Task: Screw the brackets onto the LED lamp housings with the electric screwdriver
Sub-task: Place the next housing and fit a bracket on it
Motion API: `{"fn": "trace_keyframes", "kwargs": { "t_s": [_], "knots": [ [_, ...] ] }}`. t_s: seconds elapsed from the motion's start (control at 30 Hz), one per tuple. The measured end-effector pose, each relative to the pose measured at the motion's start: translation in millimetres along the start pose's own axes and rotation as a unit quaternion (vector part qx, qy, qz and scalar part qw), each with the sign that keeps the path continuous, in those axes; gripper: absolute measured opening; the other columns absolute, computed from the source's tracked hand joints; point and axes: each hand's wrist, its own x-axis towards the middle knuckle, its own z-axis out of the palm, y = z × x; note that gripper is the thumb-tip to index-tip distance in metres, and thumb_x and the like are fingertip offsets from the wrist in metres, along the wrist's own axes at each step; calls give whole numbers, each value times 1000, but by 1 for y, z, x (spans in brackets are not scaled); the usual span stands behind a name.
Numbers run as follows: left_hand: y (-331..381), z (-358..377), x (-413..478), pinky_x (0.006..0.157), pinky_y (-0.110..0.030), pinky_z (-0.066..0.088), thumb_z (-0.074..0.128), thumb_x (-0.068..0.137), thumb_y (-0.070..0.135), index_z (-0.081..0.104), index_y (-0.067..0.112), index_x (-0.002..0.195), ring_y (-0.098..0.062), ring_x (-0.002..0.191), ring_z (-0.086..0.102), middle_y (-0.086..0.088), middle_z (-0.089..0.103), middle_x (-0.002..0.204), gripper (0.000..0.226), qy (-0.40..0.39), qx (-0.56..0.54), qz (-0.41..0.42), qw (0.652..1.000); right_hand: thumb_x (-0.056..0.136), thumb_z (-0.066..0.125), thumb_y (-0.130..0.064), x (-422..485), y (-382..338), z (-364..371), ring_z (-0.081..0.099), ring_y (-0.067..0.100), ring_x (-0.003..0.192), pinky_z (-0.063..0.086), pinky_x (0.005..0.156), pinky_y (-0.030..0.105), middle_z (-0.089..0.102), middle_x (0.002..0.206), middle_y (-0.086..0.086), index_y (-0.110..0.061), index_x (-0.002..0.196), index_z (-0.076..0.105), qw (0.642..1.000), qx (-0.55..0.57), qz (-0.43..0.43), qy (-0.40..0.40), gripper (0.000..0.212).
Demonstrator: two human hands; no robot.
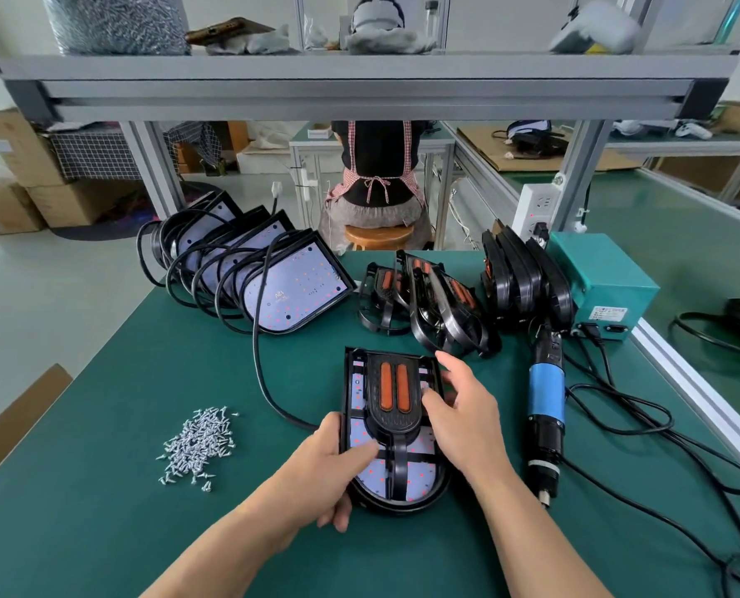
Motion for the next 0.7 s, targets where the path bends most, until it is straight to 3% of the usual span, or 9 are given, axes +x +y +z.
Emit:
{"fn": "trace_keyframes", "kwargs": {
  "t_s": [0.07,0.1,0.2,0.27,0.33,0.4,0.5,0.6,0.7],
  "knots": [
    [0,-10,7,65,-34,50,47,86,66,58,20,112,-23,73,62,-7,66,92,53,137,119,23,983,93,63,-20,-2,2,0,60,-4,108,41,94,21,60,137,-10,-34,146,50,1000,17,11,6,56],
    [-1,-18,12,80,-37,51,48,88,64,58,23,118,-23,90,61,-2,63,100,52,243,176,50,953,92,63,-19,-3,4,1,60,-11,99,41,88,14,61,133,-11,-34,145,51,1000,21,12,10,57],
    [-3,-55,32,102,-48,40,66,91,39,41,16,143,-29,125,41,-10,43,134,62,432,171,99,880,89,63,-16,-4,5,2,57,-20,87,37,72,1,61,121,-15,-35,143,52,999,30,13,20,58],
    [-3,-81,51,104,-49,40,69,92,29,35,10,149,-31,131,40,-12,42,139,70,423,117,48,897,89,63,-16,-4,5,3,57,-19,88,37,73,4,60,117,-19,-35,143,52,999,35,17,22,58],
    [2,-97,67,96,-40,45,67,94,19,45,8,145,-27,113,59,-6,61,116,57,353,45,36,934,89,63,-17,-5,4,3,56,-20,88,37,74,6,59,108,-28,-35,141,53,999,37,17,24,56],
    [7,-101,77,86,-27,49,64,95,6,59,7,133,-18,88,68,-3,64,90,39,308,-41,79,947,89,63,-17,-5,5,3,58,-18,87,38,73,7,57,102,-33,-36,140,54,999,34,15,26,55],
    [15,-99,80,74,-8,48,63,94,0,69,22,113,0,66,67,2,55,86,30,316,-106,161,929,89,64,-14,-3,6,4,62,-8,94,42,83,12,65,112,-23,-32,139,56,999,31,5,31,54],
    [15,-88,80,78,-15,51,58,96,-4,69,32,103,-2,71,70,2,62,87,38,307,-143,202,919,89,64,-10,-1,6,6,59,6,116,41,98,22,66,125,-11,-28,139,57,999,36,1,33,53],
    [10,-80,81,74,-15,55,49,99,-9,66,14,116,-7,80,73,-5,69,91,33,289,-206,220,909,90,64,-11,-2,6,6,58,10,120,41,102,26,65,126,-10,-28,140,56,999,27,-1,31,53]
  ]
}}
